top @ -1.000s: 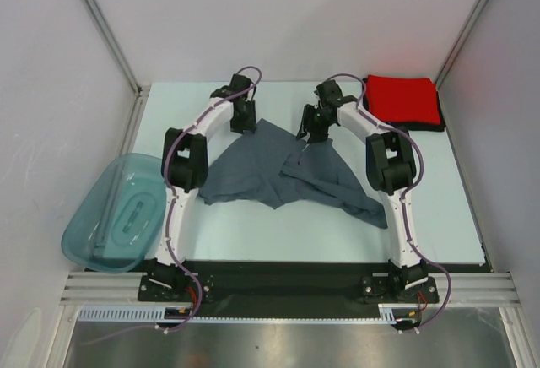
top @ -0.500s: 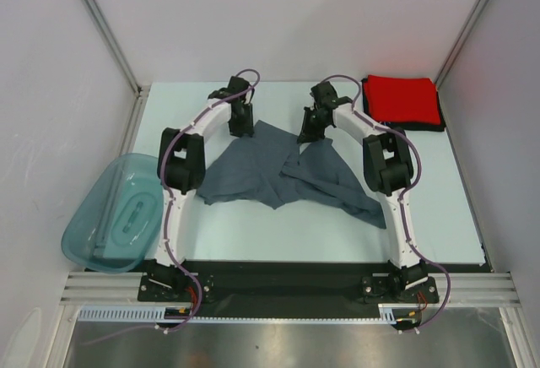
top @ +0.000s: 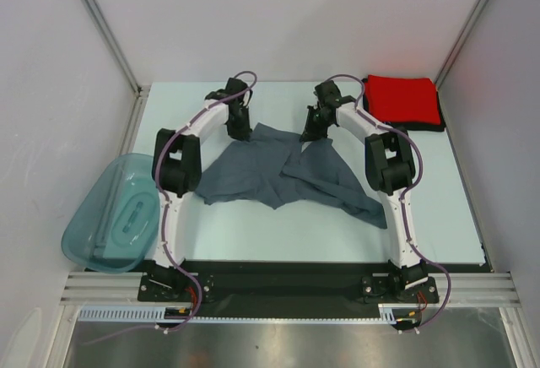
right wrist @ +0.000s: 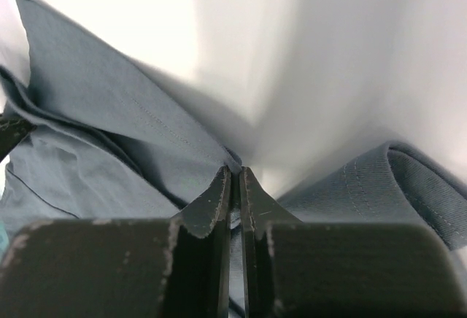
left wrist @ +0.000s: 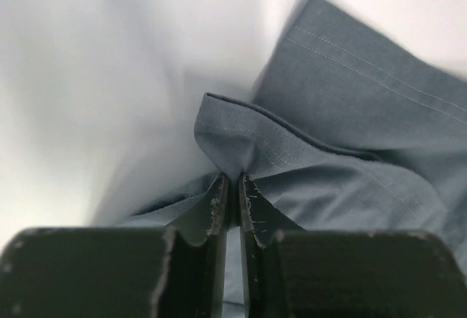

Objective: Fold and stack the t-shirts
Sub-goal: Flatten the tshirt out

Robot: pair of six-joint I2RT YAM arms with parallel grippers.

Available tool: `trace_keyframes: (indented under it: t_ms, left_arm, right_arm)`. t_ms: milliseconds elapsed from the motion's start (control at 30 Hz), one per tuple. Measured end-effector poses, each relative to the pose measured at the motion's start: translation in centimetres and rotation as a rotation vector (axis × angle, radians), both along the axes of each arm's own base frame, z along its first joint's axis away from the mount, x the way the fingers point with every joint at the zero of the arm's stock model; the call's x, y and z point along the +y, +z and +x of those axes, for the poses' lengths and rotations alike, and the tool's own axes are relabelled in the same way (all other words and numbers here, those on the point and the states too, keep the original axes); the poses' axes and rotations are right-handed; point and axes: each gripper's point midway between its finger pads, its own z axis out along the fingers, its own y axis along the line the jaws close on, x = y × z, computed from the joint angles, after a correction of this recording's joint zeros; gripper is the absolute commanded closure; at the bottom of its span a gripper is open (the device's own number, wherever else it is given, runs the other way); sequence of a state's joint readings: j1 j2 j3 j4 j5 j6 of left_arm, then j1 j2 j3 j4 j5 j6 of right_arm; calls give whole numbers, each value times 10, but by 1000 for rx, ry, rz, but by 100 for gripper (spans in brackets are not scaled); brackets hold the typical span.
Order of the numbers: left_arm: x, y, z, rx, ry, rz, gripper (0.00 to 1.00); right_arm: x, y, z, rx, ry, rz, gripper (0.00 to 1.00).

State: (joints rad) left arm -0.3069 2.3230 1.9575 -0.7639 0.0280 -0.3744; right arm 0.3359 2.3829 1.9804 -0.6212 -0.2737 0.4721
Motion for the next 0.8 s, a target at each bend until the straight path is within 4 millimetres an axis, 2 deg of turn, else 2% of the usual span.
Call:
trace_keyframes:
  t_ms: [100,167,267,367,500,633,700,800]
  left_arm:
    - [1,11,-3,-11,9,-5,93]
    - [1,27,-6,-30,15,-14,94]
    - [3,58,-14,-71,30,-38,96]
    - [2,99,-30,-129,40,-74,98]
    - [0,145,-62,-195,44,-130,100]
    - [3,175,-95,-249,47,-177,100]
    - [10,187,-111,-273,55,-180,100]
    - [36,223,-142,-351,97,-163,100]
  right_arm:
    - [0,0,1,0,-5,4,100]
    - [0,1,2,-1,-8,5,100]
    - [-1,6,6,-12,-18,13,100]
    - [-1,15,16,-38,-38,32,100]
    - [4,28,23,-61,-50,83,100]
    - [11,55,24,-86,-52,143,100]
    - [12,79,25,-126,-55,162,100]
    - [-8,118,40,-230,-112,149,100]
